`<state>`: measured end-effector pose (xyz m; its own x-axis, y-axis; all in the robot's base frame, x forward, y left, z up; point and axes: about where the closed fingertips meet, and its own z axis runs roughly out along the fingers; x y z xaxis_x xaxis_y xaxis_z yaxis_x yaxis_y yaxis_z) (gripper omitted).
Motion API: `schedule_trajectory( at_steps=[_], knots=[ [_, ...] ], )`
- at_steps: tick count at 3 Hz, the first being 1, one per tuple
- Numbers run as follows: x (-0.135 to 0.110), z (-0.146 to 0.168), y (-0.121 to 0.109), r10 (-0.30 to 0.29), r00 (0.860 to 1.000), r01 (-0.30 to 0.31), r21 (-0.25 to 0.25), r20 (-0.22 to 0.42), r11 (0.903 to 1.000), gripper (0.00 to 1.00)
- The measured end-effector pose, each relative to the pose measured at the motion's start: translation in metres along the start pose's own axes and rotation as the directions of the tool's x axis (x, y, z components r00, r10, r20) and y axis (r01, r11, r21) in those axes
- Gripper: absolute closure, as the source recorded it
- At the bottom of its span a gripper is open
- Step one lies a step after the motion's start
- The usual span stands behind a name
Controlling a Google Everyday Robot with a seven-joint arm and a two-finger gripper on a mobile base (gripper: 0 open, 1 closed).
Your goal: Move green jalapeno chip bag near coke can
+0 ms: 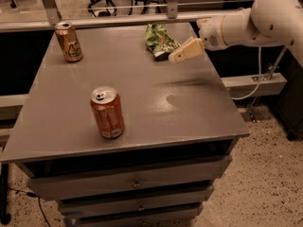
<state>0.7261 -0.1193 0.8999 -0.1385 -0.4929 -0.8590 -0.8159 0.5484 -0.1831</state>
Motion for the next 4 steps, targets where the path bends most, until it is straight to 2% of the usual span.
schedule_trajectory(
  at_steps=[1, 2, 3, 4],
  knots=[
    [0.007, 0.035, -0.028, 0.092, 0.994, -0.091, -0.008, 0.066, 0.9958, 0.00],
    [0.011, 0.066, -0.041, 0.143, 0.985, -0.140, -0.035, 0.092, 0.9895, 0.00],
    [0.014, 0.090, -0.044, 0.168, 0.981, -0.163, -0.066, 0.096, 0.9845, 0.17],
    [0.016, 0.104, -0.043, 0.166, 0.982, -0.160, -0.074, 0.089, 0.9844, 0.41]
  ],
)
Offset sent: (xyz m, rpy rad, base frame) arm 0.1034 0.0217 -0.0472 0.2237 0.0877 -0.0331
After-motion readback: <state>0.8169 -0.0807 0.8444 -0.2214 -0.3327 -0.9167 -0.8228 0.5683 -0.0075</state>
